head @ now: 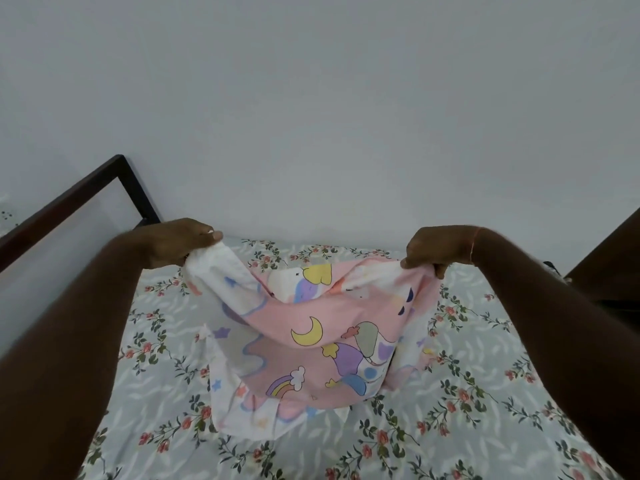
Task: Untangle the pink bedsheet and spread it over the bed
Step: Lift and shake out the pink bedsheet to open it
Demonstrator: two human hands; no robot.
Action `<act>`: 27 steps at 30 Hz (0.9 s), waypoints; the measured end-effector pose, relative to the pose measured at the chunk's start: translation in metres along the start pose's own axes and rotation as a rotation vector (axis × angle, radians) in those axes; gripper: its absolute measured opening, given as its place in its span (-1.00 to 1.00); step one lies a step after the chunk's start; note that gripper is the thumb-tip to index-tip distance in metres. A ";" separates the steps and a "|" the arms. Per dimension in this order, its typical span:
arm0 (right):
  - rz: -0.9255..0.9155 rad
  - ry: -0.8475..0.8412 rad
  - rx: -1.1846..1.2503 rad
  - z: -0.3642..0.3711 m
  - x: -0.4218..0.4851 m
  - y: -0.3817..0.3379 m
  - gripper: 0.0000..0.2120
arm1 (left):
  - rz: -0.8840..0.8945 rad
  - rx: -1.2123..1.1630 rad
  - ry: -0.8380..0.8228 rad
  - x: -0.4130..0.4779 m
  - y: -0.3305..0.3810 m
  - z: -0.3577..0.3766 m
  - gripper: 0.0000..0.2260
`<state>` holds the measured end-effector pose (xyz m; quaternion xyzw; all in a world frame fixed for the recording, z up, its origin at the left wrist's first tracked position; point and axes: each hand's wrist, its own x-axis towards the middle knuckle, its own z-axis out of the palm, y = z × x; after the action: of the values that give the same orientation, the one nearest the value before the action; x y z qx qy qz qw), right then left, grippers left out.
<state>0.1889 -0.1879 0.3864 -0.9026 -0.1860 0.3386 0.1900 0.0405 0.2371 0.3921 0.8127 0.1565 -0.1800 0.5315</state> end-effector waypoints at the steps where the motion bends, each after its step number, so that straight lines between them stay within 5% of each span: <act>1: -0.020 -0.039 -0.013 -0.001 -0.003 -0.003 -0.72 | 0.035 -0.030 -0.101 -0.005 0.005 0.001 -0.70; 3: -0.076 -0.102 0.076 -0.006 -0.006 -0.006 -0.73 | 0.122 -0.177 -0.136 -0.005 0.015 0.004 -0.72; 6: -0.103 0.054 0.516 -0.009 0.010 -0.004 -0.76 | 0.063 -0.386 0.331 0.033 0.009 0.009 -0.73; 8: 0.033 0.311 0.676 -0.005 0.033 0.004 -0.76 | -0.178 -0.071 0.707 0.057 -0.008 0.009 -0.67; 9: 0.113 0.386 0.681 0.000 0.041 0.008 -0.77 | -0.215 0.093 0.742 0.064 -0.023 0.013 -0.65; 11: 0.204 0.396 0.673 0.011 0.051 0.013 -0.83 | -0.254 0.486 0.771 0.073 -0.040 0.019 -0.62; 13: 0.241 0.371 0.654 0.023 0.054 0.015 -0.84 | -0.249 0.474 0.792 0.078 -0.049 0.027 -0.51; 17: 0.243 0.329 0.609 0.047 0.055 0.008 -0.79 | -0.233 -0.329 0.931 0.079 -0.045 0.051 -0.57; 22: 0.146 0.277 0.458 0.072 0.051 0.001 -0.83 | 0.015 0.012 0.923 0.086 -0.058 0.093 -0.65; 27: 0.106 0.216 0.234 0.076 0.033 0.000 -0.78 | 0.194 0.171 0.726 0.088 -0.059 0.088 -0.69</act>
<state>0.1602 -0.1563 0.3148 -0.9140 -0.0759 0.2686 0.2946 0.0808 0.1838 0.2719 0.8760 0.2414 0.1583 0.3864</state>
